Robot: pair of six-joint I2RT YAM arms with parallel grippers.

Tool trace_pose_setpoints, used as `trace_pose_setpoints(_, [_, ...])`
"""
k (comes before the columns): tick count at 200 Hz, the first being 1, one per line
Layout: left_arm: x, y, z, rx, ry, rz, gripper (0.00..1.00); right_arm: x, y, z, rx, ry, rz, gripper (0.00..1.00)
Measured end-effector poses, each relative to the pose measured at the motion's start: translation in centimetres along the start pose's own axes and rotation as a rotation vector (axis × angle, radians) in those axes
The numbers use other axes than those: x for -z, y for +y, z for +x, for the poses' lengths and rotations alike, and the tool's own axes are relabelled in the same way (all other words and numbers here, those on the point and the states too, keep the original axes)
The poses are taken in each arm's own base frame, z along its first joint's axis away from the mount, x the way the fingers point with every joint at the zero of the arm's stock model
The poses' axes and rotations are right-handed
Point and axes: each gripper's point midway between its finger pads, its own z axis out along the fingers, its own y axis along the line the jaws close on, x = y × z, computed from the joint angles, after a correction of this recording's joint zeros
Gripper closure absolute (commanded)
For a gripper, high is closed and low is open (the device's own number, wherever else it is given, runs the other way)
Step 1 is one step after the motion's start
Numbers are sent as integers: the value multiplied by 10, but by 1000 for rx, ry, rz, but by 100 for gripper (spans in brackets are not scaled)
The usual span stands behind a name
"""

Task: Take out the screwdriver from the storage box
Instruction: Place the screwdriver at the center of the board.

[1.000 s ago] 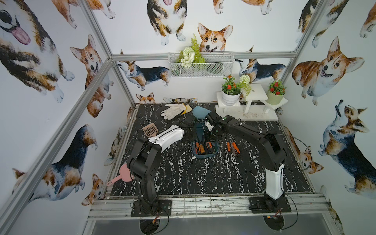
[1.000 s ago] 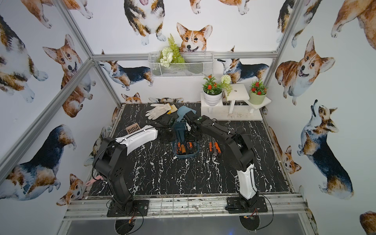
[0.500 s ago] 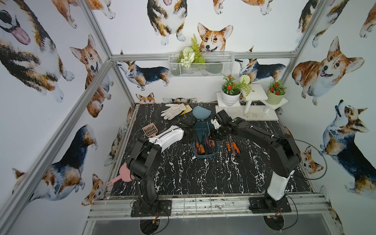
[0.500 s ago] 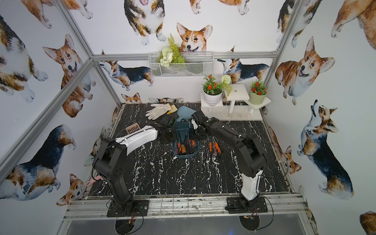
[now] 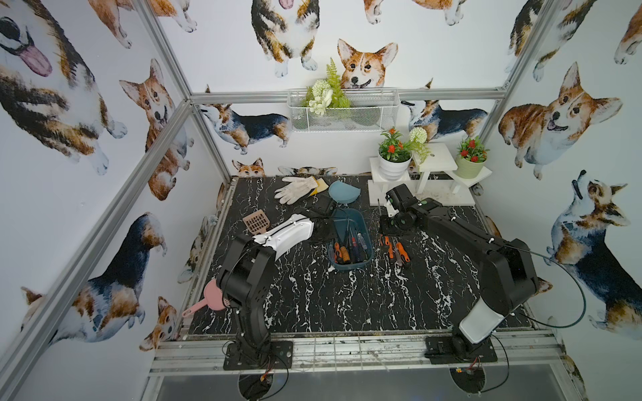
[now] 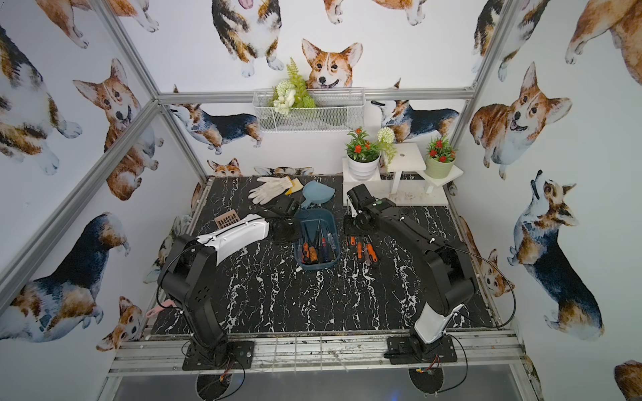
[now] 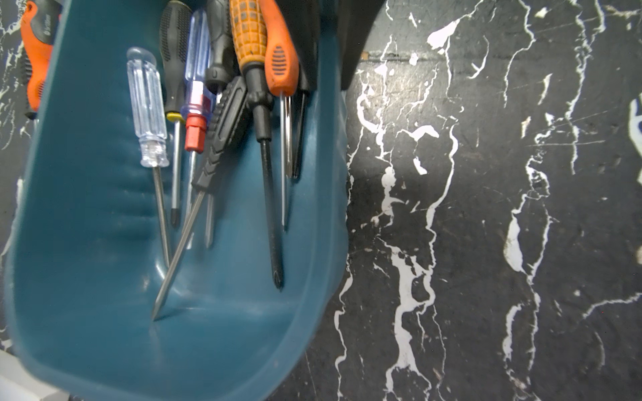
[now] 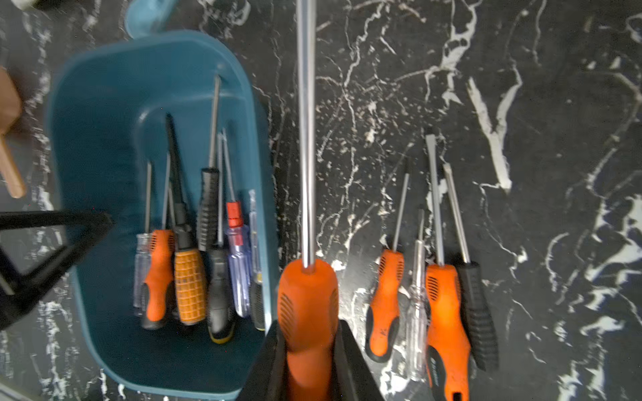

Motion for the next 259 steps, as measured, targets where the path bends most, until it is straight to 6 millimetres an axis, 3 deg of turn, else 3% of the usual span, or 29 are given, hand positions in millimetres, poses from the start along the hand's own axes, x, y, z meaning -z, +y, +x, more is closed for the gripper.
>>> trace_pose_setpoints(45, [1, 0, 0, 0, -2, 1, 100, -14, -35, 20, 31, 77, 164, 100])
trace_pose_setpoints(126, [1, 1, 0, 0, -3, -2, 100, -37, -58, 44, 47, 178, 265, 100])
trace_pose_setpoints(203, [1, 1, 1, 0, -2, -3, 100, -51, -62, 51, 42, 218, 279, 75])
trace_pose_setpoints(232, [2, 1, 0, 0, -4, -2, 100, -52, -62, 51, 39, 219, 279, 60])
trace_pose_setpoints(259, [3, 1, 0, 0, -6, -1, 100, -52, -61, 51, 38, 217, 277, 54])
